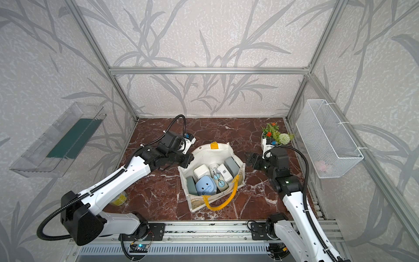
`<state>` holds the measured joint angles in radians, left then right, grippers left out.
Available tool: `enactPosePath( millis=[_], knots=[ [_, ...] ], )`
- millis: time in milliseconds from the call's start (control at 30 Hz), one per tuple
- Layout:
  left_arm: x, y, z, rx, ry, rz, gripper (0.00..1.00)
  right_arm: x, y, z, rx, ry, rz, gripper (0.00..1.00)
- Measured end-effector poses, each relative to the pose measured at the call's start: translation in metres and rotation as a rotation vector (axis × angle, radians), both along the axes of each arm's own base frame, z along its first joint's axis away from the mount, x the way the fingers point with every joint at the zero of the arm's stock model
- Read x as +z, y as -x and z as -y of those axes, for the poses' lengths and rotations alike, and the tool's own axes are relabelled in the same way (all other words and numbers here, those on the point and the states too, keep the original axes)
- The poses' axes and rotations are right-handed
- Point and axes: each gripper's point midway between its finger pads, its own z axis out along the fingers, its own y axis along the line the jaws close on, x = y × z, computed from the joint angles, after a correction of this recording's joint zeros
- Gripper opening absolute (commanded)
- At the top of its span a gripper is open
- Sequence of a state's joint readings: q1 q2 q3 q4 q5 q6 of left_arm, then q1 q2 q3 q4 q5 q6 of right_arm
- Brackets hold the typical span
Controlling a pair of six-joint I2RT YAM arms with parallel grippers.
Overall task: Take the alarm clock out of the canvas bag
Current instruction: Pick up the canvas bag from the center of the board.
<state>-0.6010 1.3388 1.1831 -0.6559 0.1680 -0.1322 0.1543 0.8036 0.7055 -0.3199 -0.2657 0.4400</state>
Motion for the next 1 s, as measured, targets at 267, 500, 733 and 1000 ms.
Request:
enactPosePath(
  millis=[267,500,733,1000],
  knots=[
    [0.001,-0.014,-0.013,0.082,-0.060,0.045,0.00,0.006,0.004,-0.006,0.032,-0.019,0.015,0.86],
    [0.007,-0.043,-0.013,0.136,-0.130,0.074,0.00,0.034,0.004,-0.022,0.091,-0.036,0.068,0.86],
    [0.009,-0.065,-0.033,0.211,-0.178,0.108,0.00,0.061,0.002,-0.032,0.126,-0.041,0.119,0.85],
    [0.022,-0.093,-0.054,0.289,-0.191,0.148,0.00,0.082,0.010,-0.078,0.268,-0.014,0.155,0.84]
  ],
)
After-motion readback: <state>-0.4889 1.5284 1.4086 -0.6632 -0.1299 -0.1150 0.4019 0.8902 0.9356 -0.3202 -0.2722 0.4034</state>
